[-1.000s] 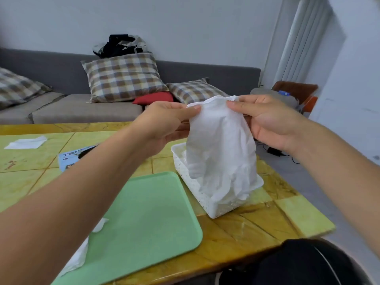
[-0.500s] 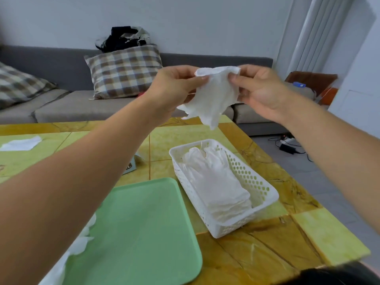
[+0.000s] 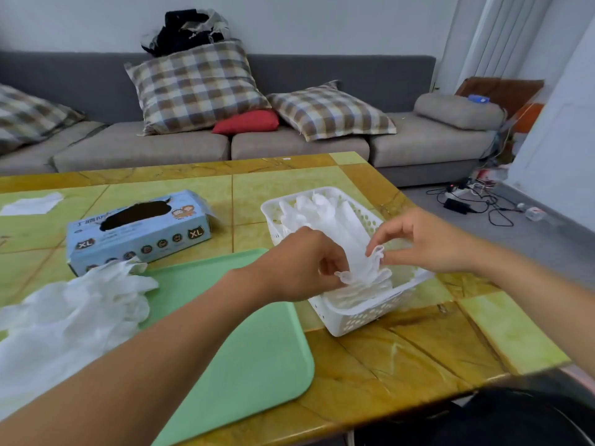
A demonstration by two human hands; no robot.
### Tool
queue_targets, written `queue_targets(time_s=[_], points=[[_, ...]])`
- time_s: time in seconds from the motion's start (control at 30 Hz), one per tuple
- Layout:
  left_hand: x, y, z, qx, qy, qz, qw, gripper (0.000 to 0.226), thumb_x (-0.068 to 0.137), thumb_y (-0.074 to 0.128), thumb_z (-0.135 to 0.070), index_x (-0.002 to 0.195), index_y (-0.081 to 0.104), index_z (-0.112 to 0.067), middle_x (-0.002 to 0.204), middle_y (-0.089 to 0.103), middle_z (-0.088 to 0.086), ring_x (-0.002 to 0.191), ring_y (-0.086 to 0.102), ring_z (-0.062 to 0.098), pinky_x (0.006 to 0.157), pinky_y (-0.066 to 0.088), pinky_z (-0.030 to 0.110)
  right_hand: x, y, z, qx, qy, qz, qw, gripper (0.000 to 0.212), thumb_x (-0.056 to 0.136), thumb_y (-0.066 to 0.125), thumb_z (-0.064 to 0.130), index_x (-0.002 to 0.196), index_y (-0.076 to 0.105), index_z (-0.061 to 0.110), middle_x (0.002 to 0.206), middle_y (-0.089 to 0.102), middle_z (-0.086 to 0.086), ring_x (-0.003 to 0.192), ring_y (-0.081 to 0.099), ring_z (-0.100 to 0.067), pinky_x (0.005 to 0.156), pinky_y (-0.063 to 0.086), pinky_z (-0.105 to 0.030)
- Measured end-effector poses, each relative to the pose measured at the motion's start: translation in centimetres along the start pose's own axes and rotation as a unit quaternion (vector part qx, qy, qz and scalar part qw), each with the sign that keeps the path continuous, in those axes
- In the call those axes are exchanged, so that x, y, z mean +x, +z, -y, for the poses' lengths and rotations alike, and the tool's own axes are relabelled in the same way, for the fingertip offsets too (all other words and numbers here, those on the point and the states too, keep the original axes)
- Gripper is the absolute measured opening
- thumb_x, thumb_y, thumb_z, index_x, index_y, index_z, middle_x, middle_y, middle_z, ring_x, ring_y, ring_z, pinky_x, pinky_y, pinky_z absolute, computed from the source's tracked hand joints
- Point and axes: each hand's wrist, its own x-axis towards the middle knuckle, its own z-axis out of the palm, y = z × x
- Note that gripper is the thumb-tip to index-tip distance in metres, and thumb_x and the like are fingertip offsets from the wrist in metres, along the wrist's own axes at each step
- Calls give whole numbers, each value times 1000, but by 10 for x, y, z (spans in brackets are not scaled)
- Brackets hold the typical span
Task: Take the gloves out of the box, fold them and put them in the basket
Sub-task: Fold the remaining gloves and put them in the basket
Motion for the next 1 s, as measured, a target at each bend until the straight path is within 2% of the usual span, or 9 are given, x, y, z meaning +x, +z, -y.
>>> queue_targets(time_s=[0.13,0.27,0.4,0.6,0.73,0.8,0.87,0.93,1.0], points=[[-2,-17,-17,3,-17,94,995,23,83,75,-26,106,77,-20,93,75,-10,80,65,-4,71,48,6,-12,-17,14,-100,37,133,985,32,89,66,6,105,79,30,112,73,24,113,62,8,110,43,-26],[12,-38,-8,38,-61,-47,996,20,89,68,-39,94,78,-23,92,74,-13,85,66,1,77,52,22,14,-22,38,-69,25,12,997,13,89,77,25,101,81,25,99,77,16,97,70,0,95,55,-36],[32,-30,7,263,-158,40,951,38,83,67,-49,107,68,-20,102,63,-3,103,62,23,81,48,33,70,7,50,-244,76,158,954,72,70,91,38,135,61,27,129,61,18,109,60,-7,86,51,-27],[43,-23,15,273,-191,130,934,47,74,76,-61,82,49,-24,90,53,-4,92,57,21,73,46,32,118,24,44,-291,132,241,917,131,61,96,27,157,7,39,151,32,3,128,51,-26,91,56,-39],[46,-19,15,271,-194,153,930,52,72,75,-65,99,50,-27,98,56,-3,92,53,20,73,42,33,125,28,27,-285,166,265,906,154,57,97,36,154,-22,42,166,3,15,146,34,-26,101,53,-44],[47,-20,17,272,-192,136,933,53,72,76,-64,94,50,-24,93,55,-4,91,56,20,72,42,33,124,23,21,-256,171,257,916,154,51,97,40,156,-16,45,165,9,17,144,38,-25,97,55,-43],[46,-22,20,268,-178,88,943,55,69,77,-65,93,53,-22,87,54,-6,92,61,22,69,43,32,114,14,27,-252,141,208,934,143,48,99,45,159,9,41,159,26,15,138,44,-21,99,54,-39],[45,-25,22,266,-173,61,946,68,65,78,-67,109,54,-21,93,53,-7,99,62,24,72,44,33,102,12,33,-285,75,152,943,125,49,97,50,154,31,38,151,36,16,134,44,-16,104,49,-38],[43,-25,24,260,-184,96,943,73,66,77,-70,113,53,-20,98,50,-7,103,59,24,78,43,35,93,21,35,-290,65,175,939,118,51,96,45,150,34,38,145,42,14,132,44,-17,105,48,-41]])
